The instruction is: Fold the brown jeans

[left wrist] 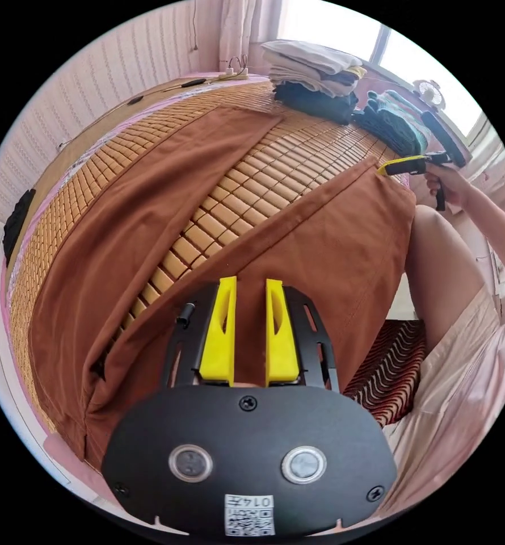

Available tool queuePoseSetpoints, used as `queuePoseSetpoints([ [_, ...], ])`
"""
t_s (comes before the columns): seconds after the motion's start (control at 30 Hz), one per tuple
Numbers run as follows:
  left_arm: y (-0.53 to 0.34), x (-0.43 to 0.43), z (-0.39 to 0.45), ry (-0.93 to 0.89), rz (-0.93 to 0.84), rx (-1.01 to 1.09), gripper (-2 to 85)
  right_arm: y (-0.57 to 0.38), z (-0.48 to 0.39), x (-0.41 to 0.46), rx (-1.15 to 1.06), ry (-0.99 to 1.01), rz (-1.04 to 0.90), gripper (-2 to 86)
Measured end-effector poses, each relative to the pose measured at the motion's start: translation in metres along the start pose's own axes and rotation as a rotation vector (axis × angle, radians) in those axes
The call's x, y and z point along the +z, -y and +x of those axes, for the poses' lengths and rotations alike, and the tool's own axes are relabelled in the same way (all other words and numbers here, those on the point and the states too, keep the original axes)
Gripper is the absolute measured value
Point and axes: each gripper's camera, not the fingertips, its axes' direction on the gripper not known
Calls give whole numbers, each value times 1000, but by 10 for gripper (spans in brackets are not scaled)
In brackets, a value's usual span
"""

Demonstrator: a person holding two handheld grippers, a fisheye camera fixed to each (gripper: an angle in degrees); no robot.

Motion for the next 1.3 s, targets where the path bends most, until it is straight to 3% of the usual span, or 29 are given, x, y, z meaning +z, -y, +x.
queuePoseSetpoints([
  [0.1,4,-1,-4,-43,-31,-101,4,-2,-5,-11,10,-62,34,9],
  [0.17,4,-1,-5,-50,-40,-144,-6,-2,-2,-32,-2,-8,100,3],
  [0.27,4,-6,7,116,-53,-80,-9,9,-3,-55,-54,30,164,4],
  [0.43,6,-27,-5,60,63,-217,-10,49,-11,-60,-68,87,212,29],
  [0.53,7,-35,-4,16,95,-254,-10,58,-11,-36,13,12,139,52],
  [0.67,-5,-31,12,32,48,-209,-10,18,-27,-34,-36,-110,142,56],
  [0.9,-35,-7,31,49,-16,-224,-10,-40,-59,-16,-133,-165,92,3],
  [1.0,-37,4,31,92,-26,-228,-10,-29,-75,-15,-113,-163,71,-1],
  [1.1,-33,6,34,147,-28,-232,-10,-10,-104,-33,-197,-82,187,-2],
  [1.3,-36,8,32,144,-49,-248,-10,49,-123,28,-197,-270,8,-3],
])
